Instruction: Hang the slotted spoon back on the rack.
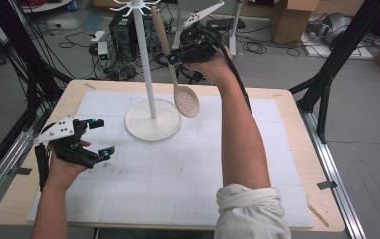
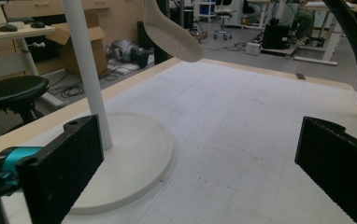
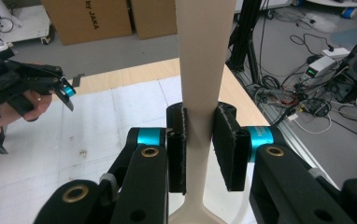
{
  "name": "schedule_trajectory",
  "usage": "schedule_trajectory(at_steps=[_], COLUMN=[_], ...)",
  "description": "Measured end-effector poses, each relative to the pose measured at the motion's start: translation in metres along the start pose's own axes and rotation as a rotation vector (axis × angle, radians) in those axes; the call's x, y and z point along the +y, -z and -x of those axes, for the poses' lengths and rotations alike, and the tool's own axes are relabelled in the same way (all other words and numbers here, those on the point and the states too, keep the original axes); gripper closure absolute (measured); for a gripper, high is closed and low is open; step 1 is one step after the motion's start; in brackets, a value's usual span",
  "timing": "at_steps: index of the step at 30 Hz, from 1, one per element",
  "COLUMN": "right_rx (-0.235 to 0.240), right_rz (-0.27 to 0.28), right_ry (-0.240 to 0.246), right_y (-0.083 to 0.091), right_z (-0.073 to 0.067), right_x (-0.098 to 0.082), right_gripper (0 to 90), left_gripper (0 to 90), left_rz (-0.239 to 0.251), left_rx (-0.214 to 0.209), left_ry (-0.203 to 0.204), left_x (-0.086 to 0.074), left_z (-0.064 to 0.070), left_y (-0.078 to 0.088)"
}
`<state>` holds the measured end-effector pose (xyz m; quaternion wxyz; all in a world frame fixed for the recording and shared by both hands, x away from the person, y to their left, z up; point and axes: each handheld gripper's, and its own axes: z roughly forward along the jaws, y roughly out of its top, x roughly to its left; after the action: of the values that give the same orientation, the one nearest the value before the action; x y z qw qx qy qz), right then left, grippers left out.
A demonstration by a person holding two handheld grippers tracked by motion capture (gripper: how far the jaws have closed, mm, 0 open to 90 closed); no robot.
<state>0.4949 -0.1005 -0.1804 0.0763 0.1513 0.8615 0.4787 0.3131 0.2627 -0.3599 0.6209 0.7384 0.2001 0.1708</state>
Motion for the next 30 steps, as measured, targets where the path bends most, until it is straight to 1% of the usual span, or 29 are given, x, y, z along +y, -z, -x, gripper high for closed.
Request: schedule_trajectory(at_steps=[3, 4, 5, 8, 10, 11, 13, 15, 17, 19, 23, 26, 27, 30], right_rx=[-0.009, -0.01, -0.021, -0.038, -0.038, -0.042, -0.037, -0.04, -0.061, -0.069, -0.062, -0.06, -0.063, -0.056], right_rz=[-0.002, -0.002, 0.004, 0.02, 0.021, 0.014, 0.023, 0.034, 0.048, 0.065, 0.075, 0.083, 0.087, 0.116], right_ry=[-0.017, -0.019, -0.012, -0.024, -0.034, -0.03, -0.03, -0.033, -0.038, -0.039, -0.031, -0.034, -0.036, -0.04], right_y=[-0.002, -0.003, -0.003, -0.001, 0.001, 0.003, 0.005, 0.008, 0.012, 0.015, 0.021, 0.03, 0.032, 0.04], right_z=[0.001, 0.001, 0.001, 0.001, 0.002, 0.001, 0.0, -0.003, -0.008, -0.012, -0.019, -0.023, -0.024, -0.029], right_x=[-0.001, -0.001, -0.001, -0.001, -0.001, -0.001, -0.003, -0.005, -0.009, -0.013, -0.023, -0.03, -0.033, -0.04], right_gripper=[75.2, 73.8, 69.4, 62.9, 61.8, 60.9, 58.4, 57.6, 56.7, 55.6, 52.8, 51.0, 50.7, 48.9], left_gripper=[1.7, 1.7, 1.7, 1.7, 1.7, 1.7, 1.7, 1.7, 1.7, 1.7, 1.7, 1.7, 1.7, 1.7], left_rz=[-0.004, -0.004, -0.005, -0.005, -0.004, -0.004, -0.007, -0.011, -0.014, -0.016, -0.011, -0.017, -0.021, -0.025], left_rx=[-0.003, -0.003, -0.003, -0.002, -0.002, -0.003, -0.003, -0.006, -0.003, -0.005, -0.004, -0.005, -0.006, -0.007], left_ry=[-0.001, 0.0, 0.0, 0.0, -0.001, -0.002, -0.001, -0.004, -0.006, -0.003, -0.007, -0.004, -0.009, -0.006], left_x=[0.0, 0.0, 0.0, 0.0, 0.0, 0.0, 0.0, 0.0, -0.001, -0.001, 0.0, 0.0, 0.0, 0.0], left_z=[0.0, 0.0, 0.0, 0.0, 0.0, 0.0, 0.0, 0.001, 0.0, 0.001, 0.002, 0.002, 0.002, 0.002], left_y=[0.0, -0.001, -0.001, -0.001, -0.001, -0.001, -0.002, -0.003, -0.003, -0.004, -0.003, -0.004, -0.004, -0.005])
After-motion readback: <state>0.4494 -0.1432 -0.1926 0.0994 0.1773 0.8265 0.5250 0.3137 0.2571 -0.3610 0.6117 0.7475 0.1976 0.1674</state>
